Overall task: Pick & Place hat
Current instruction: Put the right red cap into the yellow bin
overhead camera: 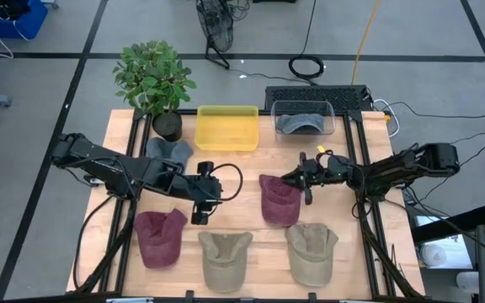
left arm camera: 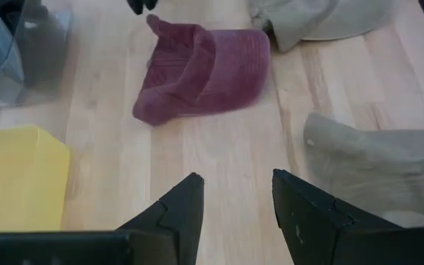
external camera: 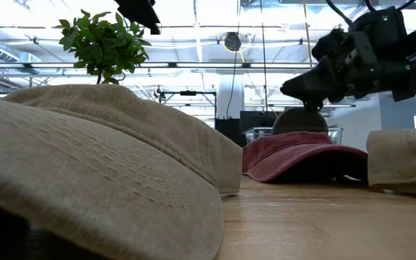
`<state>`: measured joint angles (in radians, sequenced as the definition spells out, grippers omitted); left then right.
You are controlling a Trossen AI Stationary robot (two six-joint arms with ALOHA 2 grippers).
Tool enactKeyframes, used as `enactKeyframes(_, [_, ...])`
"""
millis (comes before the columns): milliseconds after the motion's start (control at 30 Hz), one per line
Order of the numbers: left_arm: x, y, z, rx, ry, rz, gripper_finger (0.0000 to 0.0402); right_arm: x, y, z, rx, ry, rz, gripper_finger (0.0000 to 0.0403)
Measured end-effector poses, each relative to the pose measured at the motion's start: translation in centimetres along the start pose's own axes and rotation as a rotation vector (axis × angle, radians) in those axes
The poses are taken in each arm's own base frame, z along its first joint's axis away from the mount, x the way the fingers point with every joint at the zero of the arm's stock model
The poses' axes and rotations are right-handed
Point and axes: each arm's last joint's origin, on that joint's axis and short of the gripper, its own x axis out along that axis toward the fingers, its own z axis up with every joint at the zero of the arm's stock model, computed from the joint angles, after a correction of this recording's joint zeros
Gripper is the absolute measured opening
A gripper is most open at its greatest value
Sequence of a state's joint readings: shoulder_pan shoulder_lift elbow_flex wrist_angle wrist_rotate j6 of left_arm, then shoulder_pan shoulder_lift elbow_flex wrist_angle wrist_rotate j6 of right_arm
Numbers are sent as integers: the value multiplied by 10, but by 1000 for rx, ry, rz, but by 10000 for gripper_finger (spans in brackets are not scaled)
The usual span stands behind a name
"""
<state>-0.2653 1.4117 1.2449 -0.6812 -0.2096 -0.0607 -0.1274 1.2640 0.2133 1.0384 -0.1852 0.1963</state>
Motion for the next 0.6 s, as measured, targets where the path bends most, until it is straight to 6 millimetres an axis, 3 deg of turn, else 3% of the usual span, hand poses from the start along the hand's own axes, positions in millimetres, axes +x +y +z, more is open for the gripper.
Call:
enactKeyframes(433, [1, 3, 1, 4, -13, 7, 166, 29, 26, 4, -26, 338, 67, 46])
enactKeyframes(600, [0, 3, 6, 8, -63, 28, 166, 29, 31, 2, -26, 372, 83, 84])
